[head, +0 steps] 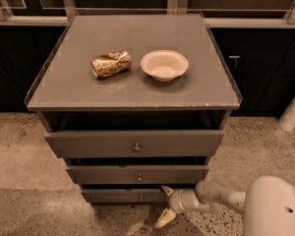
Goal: Open bottom drawer
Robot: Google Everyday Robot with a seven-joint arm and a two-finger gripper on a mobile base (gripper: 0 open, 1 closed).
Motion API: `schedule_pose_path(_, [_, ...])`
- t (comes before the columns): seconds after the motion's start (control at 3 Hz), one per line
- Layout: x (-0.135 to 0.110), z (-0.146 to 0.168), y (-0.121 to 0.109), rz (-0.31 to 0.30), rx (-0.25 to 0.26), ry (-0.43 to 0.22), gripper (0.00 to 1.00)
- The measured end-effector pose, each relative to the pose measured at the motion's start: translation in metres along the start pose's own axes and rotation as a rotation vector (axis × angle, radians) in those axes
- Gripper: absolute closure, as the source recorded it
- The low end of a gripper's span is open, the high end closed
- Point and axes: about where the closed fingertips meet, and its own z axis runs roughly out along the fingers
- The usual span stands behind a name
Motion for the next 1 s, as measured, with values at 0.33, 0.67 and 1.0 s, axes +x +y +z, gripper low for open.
schedule_pose_path(0.33, [0.0069,0.0107,-0.0106,0.101,0.085,-0.030,0.00])
schedule_pose_path(0.67, [0.0063,0.0105,-0.0111,0.108,0.090,-0.031,0.00])
schedule_pose_path(1.0, [0.0072,0.0076,-0.0172,0.128,0.110,-0.029,0.00])
